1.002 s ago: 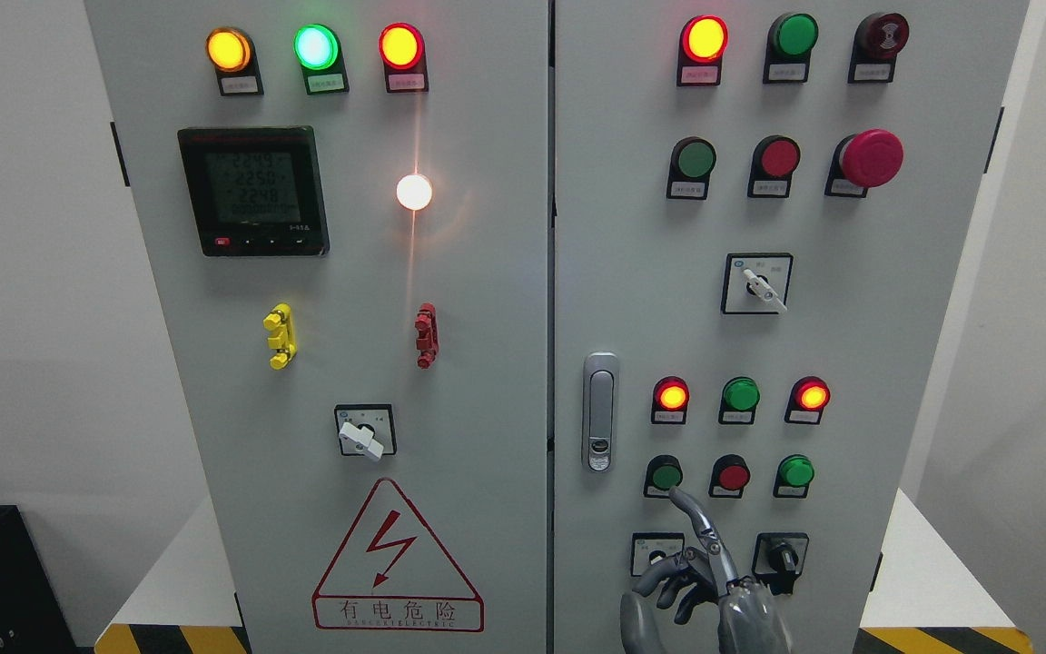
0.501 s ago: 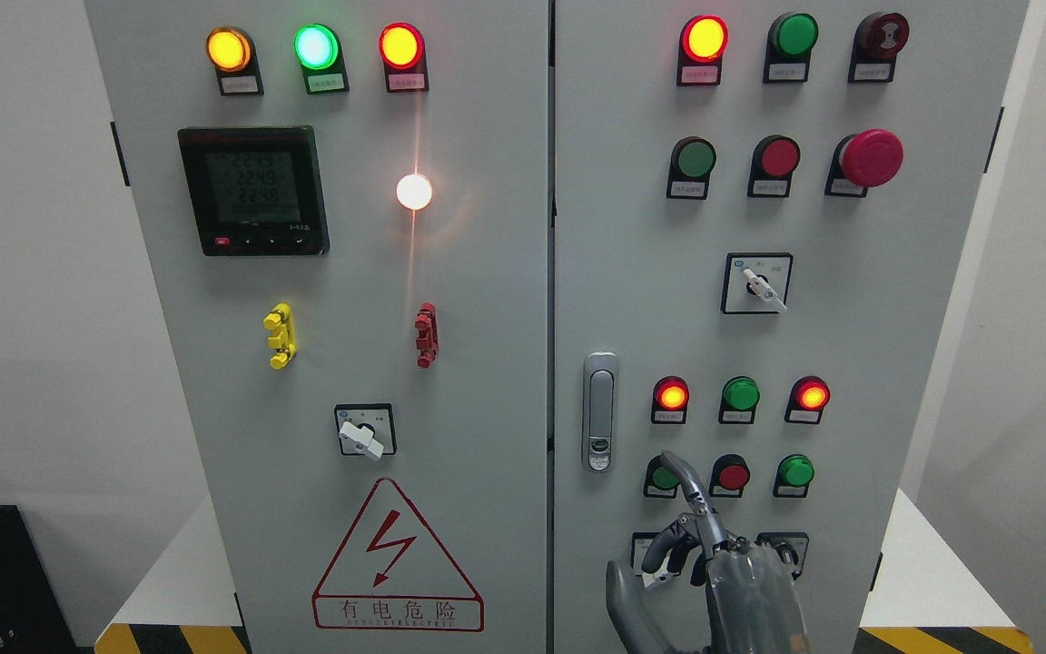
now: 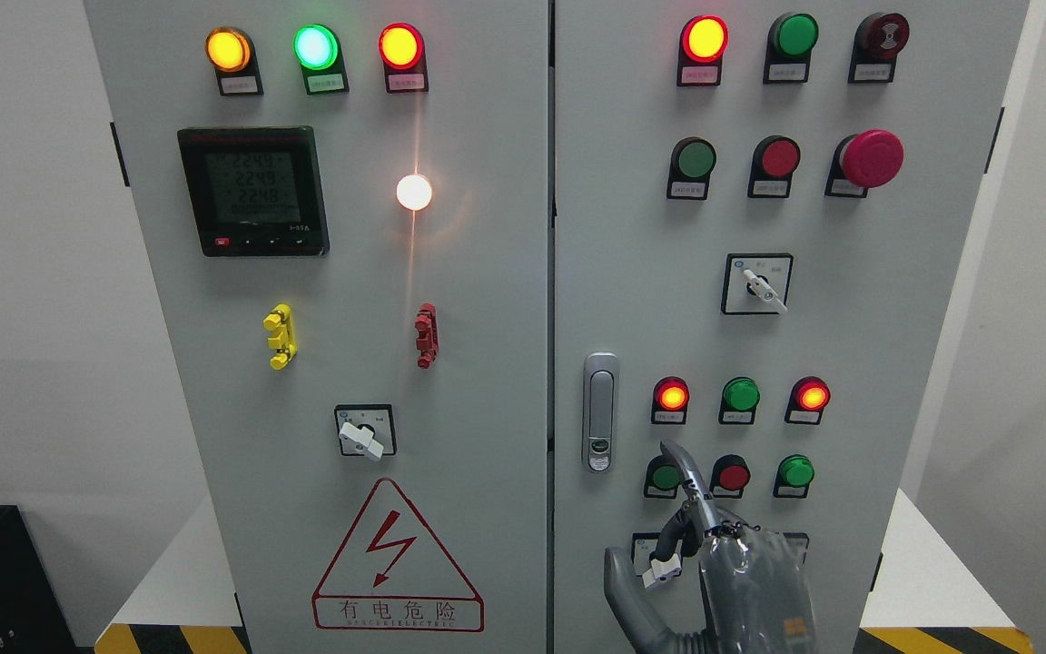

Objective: Release door handle
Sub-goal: 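Raise the right hand up toward the silver door handle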

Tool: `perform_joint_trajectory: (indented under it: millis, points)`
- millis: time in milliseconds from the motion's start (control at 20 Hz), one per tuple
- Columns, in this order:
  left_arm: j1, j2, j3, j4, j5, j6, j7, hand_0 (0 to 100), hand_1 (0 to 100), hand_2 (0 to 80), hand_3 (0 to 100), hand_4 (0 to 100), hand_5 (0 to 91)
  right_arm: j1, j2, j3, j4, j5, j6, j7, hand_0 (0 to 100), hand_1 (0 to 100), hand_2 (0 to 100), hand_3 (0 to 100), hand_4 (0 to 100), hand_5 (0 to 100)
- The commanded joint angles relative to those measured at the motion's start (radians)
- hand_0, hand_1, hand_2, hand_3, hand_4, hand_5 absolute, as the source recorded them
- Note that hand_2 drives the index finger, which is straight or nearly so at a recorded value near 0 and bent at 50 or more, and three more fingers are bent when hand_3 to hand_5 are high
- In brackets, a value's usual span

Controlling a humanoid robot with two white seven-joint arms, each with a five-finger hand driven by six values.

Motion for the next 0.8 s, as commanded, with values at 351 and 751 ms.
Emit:
perform_joint_trajectory:
  millis: [351, 751]
  points:
    - [0.018, 0.0, 0.0, -0.001, 0.0, 0.0, -0.001, 12, 56, 0.0, 0, 0, 0.0, -0.035, 0.001, 0.058, 0.077, 0.191, 0.05, 0.007, 44, 23, 0, 83, 87, 93]
    - [0.018, 0.0, 0.0, 0.001, 0.0, 0.0, -0.001, 12, 56, 0.0, 0, 0, 0.0, -0.053, 0.001, 0.071, 0.146, 0.267, 0.056, 0.007, 43, 22, 0, 84, 89, 96]
